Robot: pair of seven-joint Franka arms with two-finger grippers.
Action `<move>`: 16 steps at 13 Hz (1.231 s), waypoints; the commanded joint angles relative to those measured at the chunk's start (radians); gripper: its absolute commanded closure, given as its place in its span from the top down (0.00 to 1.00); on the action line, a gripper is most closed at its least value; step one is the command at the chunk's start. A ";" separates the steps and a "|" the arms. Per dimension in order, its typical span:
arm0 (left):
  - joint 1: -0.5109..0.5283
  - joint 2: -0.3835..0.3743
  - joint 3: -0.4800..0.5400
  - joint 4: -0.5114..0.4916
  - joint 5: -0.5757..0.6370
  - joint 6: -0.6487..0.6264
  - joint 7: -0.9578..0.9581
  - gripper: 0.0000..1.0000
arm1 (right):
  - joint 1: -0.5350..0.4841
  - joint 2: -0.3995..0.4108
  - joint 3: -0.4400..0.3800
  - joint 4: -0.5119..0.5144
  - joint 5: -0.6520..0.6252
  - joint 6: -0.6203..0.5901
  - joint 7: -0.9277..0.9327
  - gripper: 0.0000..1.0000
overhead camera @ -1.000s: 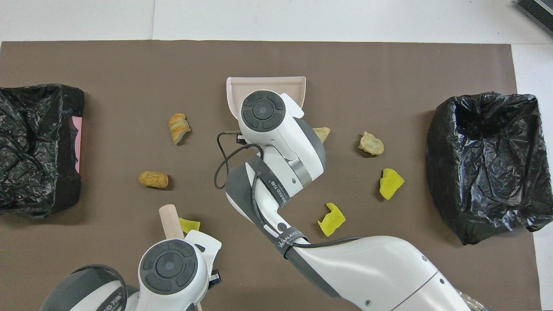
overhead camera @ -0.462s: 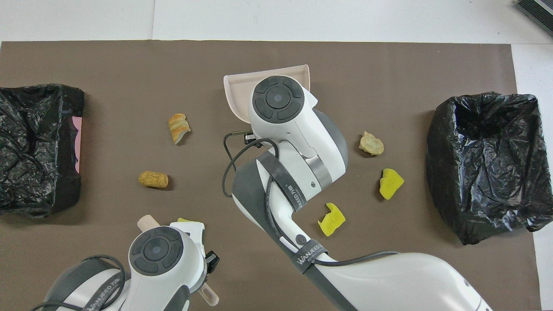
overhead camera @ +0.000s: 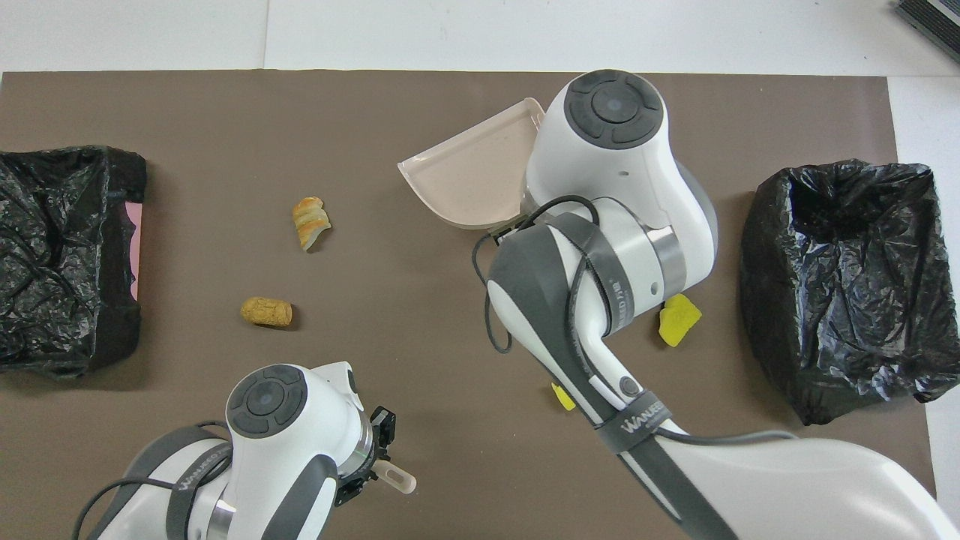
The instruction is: Sweep and dump trash in bin
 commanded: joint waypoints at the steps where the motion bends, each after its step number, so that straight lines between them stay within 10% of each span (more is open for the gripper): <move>1: 0.052 0.105 -0.001 0.096 -0.021 0.051 -0.074 0.00 | -0.052 -0.036 0.008 -0.043 0.020 -0.057 -0.257 0.00; 9: 0.162 0.308 0.007 0.351 0.013 0.134 -0.085 0.00 | -0.079 -0.099 0.005 -0.161 -0.051 -0.087 -0.818 0.00; 16: 0.152 0.331 0.027 0.475 0.203 -0.128 0.042 0.00 | -0.009 -0.262 0.008 -0.512 -0.147 0.163 -0.890 0.00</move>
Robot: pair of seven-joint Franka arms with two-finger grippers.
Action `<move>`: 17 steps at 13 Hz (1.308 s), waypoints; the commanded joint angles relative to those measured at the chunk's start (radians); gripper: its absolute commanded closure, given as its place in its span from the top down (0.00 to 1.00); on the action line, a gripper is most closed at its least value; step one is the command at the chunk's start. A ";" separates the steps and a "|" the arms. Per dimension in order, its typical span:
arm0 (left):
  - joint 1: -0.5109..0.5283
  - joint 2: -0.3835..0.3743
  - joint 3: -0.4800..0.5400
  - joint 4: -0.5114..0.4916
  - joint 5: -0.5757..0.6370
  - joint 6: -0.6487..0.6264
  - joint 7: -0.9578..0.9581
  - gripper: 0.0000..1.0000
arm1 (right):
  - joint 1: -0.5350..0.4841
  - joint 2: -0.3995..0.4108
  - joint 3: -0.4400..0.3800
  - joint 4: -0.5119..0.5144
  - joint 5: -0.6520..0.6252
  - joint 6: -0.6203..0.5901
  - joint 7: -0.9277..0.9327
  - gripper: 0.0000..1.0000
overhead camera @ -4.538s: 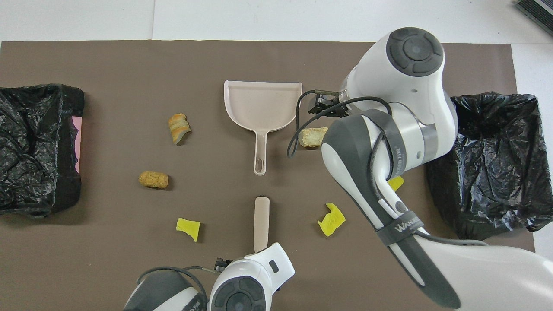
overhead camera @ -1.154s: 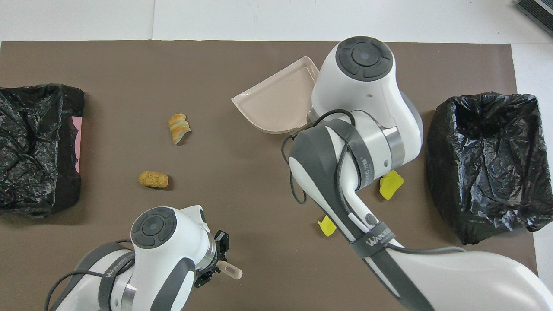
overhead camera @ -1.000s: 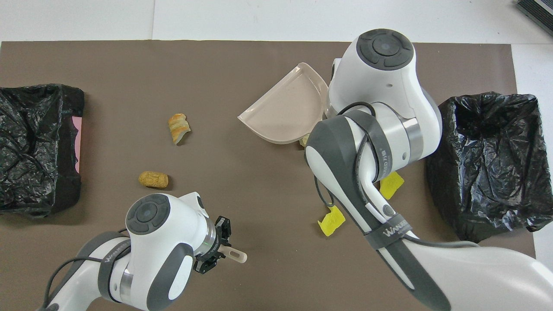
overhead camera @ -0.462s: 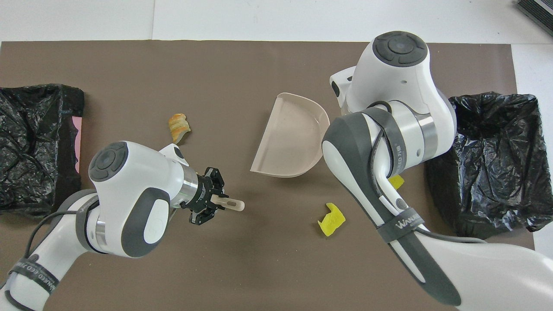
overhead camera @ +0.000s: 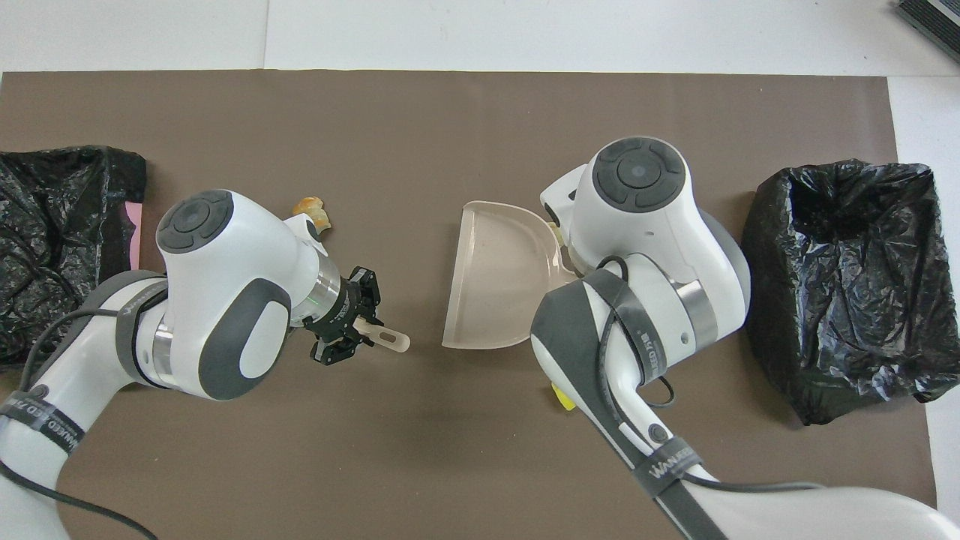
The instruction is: Sweep and dump trash in bin
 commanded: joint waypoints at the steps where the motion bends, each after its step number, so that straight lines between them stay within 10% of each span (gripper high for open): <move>1: 0.001 -0.036 0.005 0.026 0.026 -0.120 0.114 0.00 | -0.001 -0.093 0.004 -0.169 -0.020 0.102 -0.103 0.00; 6: 0.038 -0.150 0.103 0.020 0.034 -0.288 0.497 0.00 | 0.047 -0.090 0.004 -0.226 -0.020 0.163 -0.137 0.00; 13: 0.035 -0.188 0.283 -0.074 0.239 -0.196 1.147 0.00 | 0.064 -0.082 0.002 -0.232 -0.049 0.159 -0.096 0.00; 17: -0.012 -0.234 0.335 -0.245 0.304 -0.070 1.216 0.00 | 0.065 -0.079 0.002 -0.234 -0.056 0.159 -0.043 0.00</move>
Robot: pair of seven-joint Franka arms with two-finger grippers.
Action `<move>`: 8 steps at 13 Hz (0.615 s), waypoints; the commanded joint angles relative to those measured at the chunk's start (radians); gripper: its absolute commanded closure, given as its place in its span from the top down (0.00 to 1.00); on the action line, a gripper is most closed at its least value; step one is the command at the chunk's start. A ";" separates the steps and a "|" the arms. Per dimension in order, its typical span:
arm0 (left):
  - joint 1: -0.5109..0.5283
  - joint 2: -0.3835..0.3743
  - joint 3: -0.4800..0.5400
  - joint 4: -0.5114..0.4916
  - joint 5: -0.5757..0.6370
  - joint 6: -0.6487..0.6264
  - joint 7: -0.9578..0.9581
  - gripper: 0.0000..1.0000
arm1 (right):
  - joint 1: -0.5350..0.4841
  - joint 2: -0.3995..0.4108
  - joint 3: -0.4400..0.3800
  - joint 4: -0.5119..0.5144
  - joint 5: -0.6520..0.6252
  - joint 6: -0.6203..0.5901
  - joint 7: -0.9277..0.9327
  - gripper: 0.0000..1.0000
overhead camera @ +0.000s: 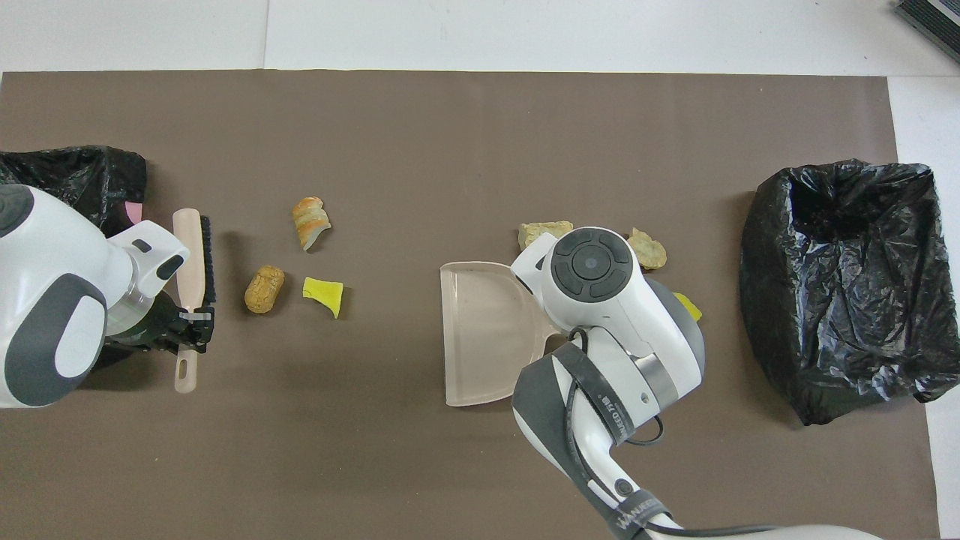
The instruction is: Sweep and dump trash in bin
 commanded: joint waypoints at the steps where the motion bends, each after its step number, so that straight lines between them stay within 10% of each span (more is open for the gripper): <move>1: -0.057 -0.100 0.015 -0.186 0.024 0.129 0.012 0.00 | 0.002 -0.022 0.003 -0.027 -0.027 0.015 0.048 0.00; 8: -0.201 -0.019 -0.026 -0.226 -0.054 0.292 -0.162 0.00 | 0.045 0.004 0.003 -0.026 -0.035 0.020 0.154 0.00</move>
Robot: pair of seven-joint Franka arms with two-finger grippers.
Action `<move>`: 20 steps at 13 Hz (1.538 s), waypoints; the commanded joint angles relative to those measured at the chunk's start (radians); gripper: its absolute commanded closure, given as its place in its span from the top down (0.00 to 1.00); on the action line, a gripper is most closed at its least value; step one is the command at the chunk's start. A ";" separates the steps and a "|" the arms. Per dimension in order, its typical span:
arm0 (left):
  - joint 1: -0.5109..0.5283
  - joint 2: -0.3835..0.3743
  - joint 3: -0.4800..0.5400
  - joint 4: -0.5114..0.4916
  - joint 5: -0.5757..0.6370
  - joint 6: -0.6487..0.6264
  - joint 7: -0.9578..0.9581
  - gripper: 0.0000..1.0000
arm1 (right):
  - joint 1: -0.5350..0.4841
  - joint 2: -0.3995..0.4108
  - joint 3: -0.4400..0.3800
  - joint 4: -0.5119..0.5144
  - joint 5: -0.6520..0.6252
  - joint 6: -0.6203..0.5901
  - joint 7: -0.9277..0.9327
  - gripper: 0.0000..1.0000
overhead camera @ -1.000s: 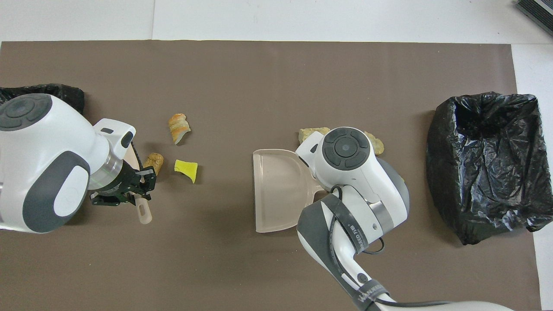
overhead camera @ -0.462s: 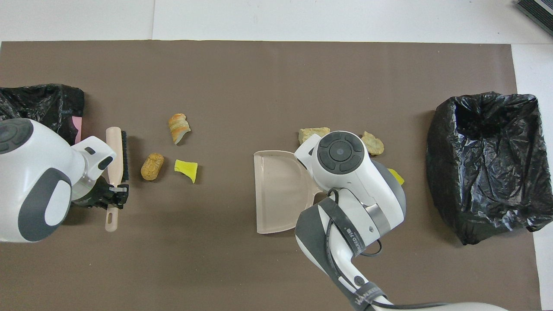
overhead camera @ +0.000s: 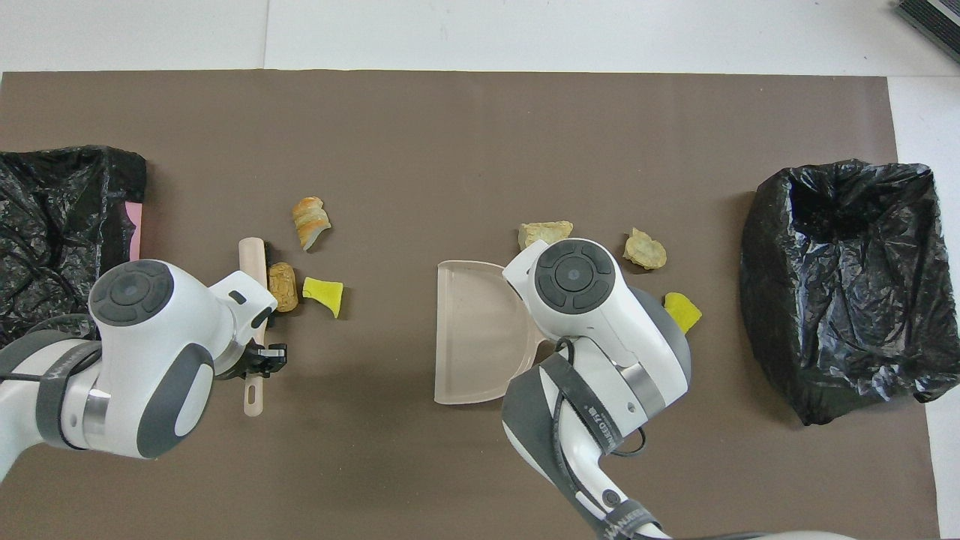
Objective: Sweep and dump trash in bin
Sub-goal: 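Sweep the tan chunks into the dustpan with the brush in the left gripper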
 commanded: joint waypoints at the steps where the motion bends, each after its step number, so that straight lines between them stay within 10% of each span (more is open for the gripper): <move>1: -0.028 0.014 -0.038 -0.013 -0.084 0.068 -0.029 0.00 | 0.012 0.004 0.004 -0.014 -0.030 0.020 0.051 0.00; 14: -0.106 0.026 -0.284 0.118 -0.404 -0.002 -0.086 0.00 | 0.042 0.027 0.004 -0.005 -0.030 0.052 0.124 0.00; 20: -0.083 0.086 -0.073 0.233 -0.074 -0.062 0.024 0.00 | 0.042 0.028 0.004 -0.005 -0.028 0.051 0.127 0.00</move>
